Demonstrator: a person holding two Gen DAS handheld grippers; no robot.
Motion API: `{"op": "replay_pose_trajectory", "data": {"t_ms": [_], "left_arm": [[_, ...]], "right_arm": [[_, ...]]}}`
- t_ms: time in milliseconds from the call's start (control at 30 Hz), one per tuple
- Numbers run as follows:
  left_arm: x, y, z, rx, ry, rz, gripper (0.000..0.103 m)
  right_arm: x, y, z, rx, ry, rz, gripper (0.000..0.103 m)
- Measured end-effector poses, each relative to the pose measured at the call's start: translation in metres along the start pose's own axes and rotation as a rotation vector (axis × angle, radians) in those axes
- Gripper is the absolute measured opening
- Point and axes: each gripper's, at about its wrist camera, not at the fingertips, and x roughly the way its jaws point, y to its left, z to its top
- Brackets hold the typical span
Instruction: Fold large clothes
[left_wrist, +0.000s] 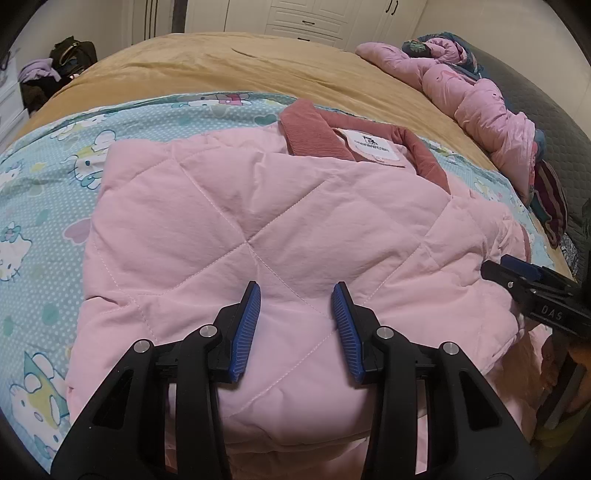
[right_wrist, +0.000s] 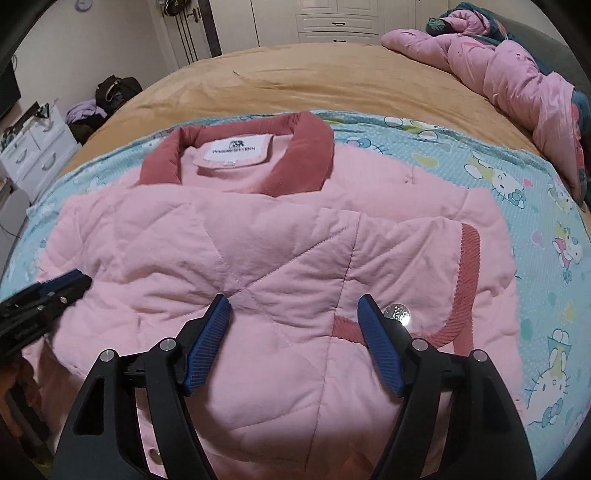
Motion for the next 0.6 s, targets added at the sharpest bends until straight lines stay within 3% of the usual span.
{"op": "replay_pose_trajectory", "data": {"t_ms": [133,200,233,533,600], "left_arm": [[-0.001,-0.001,-0.001,0.013,-0.005,0.011,0.033],[-0.001,-0.001,0.000,0.009,-0.005,0.008,0.033],[-0.001,0.000,0.000,0.009,-0.004,0.007,0.033],[-0.009,0.000,0.000,-0.004,0.003,-0.001,0.035],[-0.013,0.001,-0.001,-0.017,0.013,-0.013,0.045]], "right_arm": [[-0.012,-0.002,0.002,0.017,-0.007,0.017,0.072],[-0.021,-0.003,0.001,0.028,-0.026,0.037,0.092],[-0.027,-0.003,0.000,0.030,-0.036,0.039,0.094],[-0.053,-0.003,-0.009,0.021,-0.084,0.048,0.099],[-0.058,-0.005,-0.010,0.026,-0.091,0.042,0.099]]}}
